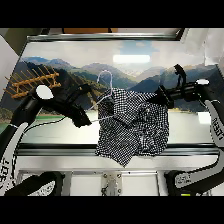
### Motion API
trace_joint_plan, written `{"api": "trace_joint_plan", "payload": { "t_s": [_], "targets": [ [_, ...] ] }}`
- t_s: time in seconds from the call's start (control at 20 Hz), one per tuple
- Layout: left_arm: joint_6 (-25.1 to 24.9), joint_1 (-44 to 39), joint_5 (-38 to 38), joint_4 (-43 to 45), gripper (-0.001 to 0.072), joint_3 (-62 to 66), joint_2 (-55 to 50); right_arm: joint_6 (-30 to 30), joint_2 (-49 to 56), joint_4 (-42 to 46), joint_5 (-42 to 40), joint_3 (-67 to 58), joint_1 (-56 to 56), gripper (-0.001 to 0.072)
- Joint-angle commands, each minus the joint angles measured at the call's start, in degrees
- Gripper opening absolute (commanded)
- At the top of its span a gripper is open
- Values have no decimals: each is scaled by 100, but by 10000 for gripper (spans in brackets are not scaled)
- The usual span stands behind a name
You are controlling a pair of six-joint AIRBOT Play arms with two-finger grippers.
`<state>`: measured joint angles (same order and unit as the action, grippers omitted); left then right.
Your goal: Fold the clothes and pants, and hang the long-sleeved shirts on hangers.
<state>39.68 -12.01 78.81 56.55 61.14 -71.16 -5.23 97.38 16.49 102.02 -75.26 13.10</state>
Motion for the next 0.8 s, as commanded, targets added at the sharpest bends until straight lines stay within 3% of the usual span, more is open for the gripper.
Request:
{"api": "trace_joint_plan", "payload": {
  "t_s": [0.0,0.05,0.25,0.55,0.75],
  "targets": [
    [114,-72,-90,85,453,-2,-181,11,-22,-24,46,-7,-7,14],
    [245,-74,-131,81,636,-2,-254,11,-28,-24,46,-7,-4,14],
    [601,260,-236,85,640,459,-367,11,-59,0,42,-7,-4,14],
    [684,629,-195,186,639,807,-369,11,-59,15,42,-7,-7,15],
    [2055,837,-291,1056,638,1200,-367,13,-254,-114,20,-7,13,14]
  ]
}}
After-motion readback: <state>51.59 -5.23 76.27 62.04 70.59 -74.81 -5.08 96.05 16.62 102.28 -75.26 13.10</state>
